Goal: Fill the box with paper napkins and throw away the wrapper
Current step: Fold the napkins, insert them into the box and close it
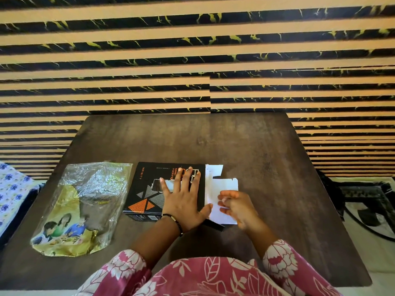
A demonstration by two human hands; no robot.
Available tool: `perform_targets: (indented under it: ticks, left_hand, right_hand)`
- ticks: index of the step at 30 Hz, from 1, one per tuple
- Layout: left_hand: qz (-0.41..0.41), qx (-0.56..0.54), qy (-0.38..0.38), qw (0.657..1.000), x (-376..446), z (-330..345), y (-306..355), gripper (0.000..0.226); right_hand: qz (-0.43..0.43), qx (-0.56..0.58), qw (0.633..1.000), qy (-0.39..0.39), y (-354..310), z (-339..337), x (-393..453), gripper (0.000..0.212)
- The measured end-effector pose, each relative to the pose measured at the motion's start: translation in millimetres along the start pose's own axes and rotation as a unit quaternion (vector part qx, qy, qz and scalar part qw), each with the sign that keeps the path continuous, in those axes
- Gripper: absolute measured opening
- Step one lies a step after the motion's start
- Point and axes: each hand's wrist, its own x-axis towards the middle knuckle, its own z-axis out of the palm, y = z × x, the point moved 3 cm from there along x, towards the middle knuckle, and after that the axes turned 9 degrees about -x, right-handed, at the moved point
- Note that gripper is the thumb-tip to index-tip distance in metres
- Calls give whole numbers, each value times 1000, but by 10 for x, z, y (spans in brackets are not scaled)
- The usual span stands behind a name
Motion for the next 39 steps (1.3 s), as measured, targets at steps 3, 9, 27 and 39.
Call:
perform_targets:
  ticks: [3,9,27,39]
  left_hand:
    - [1,2,-2,1000,-8,-3,5,88]
    - [2,-3,-3,1000,-19,-12,9,88]
    - [1,1,3,1000,-6,16,-24,95]
    - [37,9,-40,999,60,-23,128,78]
  right_hand:
    - [-8,-28,998,-64,18,95,6,22]
    - [17,-6,976,-219,-95,381,-135,30]
    - [-108,-50,992,-45,-106,54,231,53]
    - [-164,-143,975,-38,-114,55,352,85]
